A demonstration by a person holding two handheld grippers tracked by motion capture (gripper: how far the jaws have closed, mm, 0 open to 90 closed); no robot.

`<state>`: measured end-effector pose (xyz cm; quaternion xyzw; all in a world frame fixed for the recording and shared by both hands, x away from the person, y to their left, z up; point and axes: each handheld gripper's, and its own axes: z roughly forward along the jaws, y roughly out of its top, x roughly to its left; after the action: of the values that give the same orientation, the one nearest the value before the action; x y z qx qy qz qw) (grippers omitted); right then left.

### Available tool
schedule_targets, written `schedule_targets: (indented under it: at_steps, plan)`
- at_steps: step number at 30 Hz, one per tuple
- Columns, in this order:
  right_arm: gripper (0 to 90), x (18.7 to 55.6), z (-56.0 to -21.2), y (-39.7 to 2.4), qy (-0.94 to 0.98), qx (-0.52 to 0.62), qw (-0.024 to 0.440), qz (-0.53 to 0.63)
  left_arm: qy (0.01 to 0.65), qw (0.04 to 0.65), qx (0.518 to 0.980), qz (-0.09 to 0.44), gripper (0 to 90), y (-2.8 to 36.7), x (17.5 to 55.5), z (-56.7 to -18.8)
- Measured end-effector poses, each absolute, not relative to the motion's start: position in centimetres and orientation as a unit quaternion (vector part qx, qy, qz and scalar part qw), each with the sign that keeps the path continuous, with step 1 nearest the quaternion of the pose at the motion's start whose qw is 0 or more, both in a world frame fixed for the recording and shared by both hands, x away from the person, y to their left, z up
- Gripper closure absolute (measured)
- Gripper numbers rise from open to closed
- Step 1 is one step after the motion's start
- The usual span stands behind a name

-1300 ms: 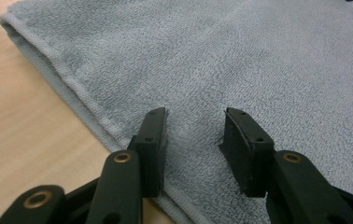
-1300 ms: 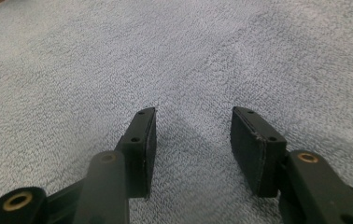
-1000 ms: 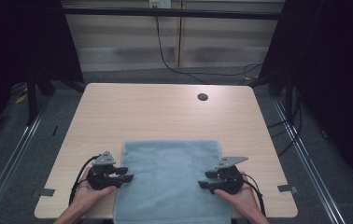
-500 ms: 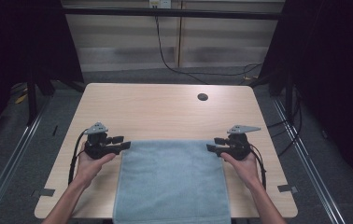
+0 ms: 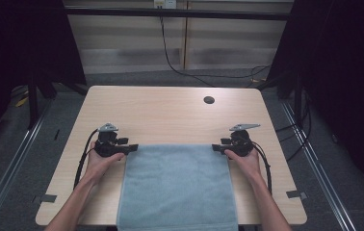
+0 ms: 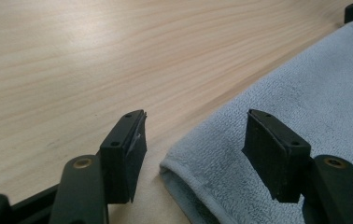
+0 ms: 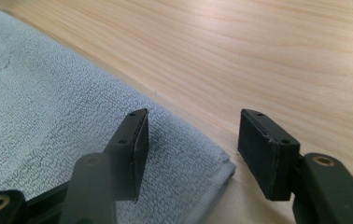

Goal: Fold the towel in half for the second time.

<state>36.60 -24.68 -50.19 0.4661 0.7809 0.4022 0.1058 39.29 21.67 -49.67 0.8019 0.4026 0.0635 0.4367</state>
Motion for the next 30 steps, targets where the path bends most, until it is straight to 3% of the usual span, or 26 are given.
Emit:
schedule_targets:
  at_steps: [4,7,8,15,18,30]
  plan:
    - [46.0,36.7,-50.6,-24.4,0.784,0.463,0.1,0.401,0.403,0.426,0.807,0.074,38.0,21.5,39.4,-50.0]
    - [47.0,36.7,-50.8,-24.3,0.784,0.464,0.101,0.4,0.399,0.428,0.808,0.065,43.2,21.6,39.4,-50.2]
    - [51.3,36.6,-50.8,-24.2,0.785,0.463,0.104,0.399,0.395,0.425,0.812,0.066,48.8,21.5,39.3,-50.3]
    - [62.2,36.1,-50.9,-24.4,0.783,0.46,0.105,0.405,0.378,0.421,0.823,0.058,60.3,21.6,39.0,-50.8]
    - [74.9,35.9,-51.0,-24.6,0.783,0.457,0.098,0.409,0.364,0.421,0.829,0.051,74.8,21.6,38.8,-50.8]
    - [84.4,35.8,-48.8,-25.0,0.764,0.456,0.09,0.448,0.364,0.481,0.796,0.041,82.0,22.4,39.2,-48.1]
